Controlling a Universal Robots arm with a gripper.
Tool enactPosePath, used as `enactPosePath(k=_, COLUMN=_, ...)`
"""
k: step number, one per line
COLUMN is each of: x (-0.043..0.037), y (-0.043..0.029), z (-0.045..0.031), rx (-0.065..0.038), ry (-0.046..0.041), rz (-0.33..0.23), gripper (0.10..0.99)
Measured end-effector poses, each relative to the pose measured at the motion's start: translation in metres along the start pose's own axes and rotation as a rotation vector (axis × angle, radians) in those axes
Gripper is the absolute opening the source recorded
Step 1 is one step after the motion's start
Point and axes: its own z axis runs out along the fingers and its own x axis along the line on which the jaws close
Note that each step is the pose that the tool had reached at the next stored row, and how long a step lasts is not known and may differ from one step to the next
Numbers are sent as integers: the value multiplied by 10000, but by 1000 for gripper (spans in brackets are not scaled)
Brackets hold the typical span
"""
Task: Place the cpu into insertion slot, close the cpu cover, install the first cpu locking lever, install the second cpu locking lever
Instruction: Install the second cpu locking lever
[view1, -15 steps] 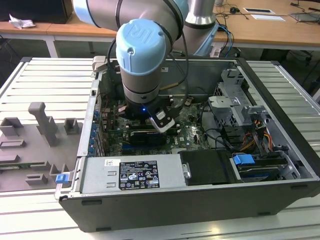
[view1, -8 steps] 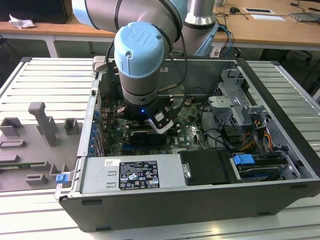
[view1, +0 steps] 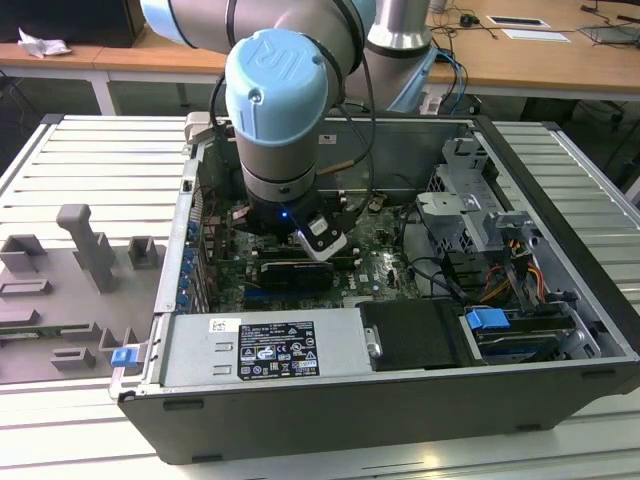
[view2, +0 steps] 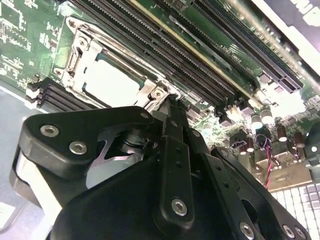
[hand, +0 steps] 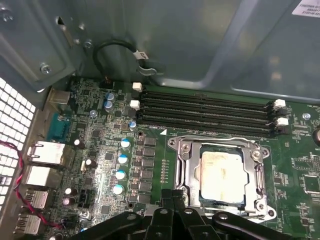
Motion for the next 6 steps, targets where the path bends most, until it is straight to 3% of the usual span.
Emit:
enactPosePath(k=3, x=-4, y=21, z=-50, rx=1, ry=1, rz=-2, gripper=106)
enactPosePath(k=6, x=-4, y=22, z=-51, rx=-1, ry=0, rz=-3, gripper=106)
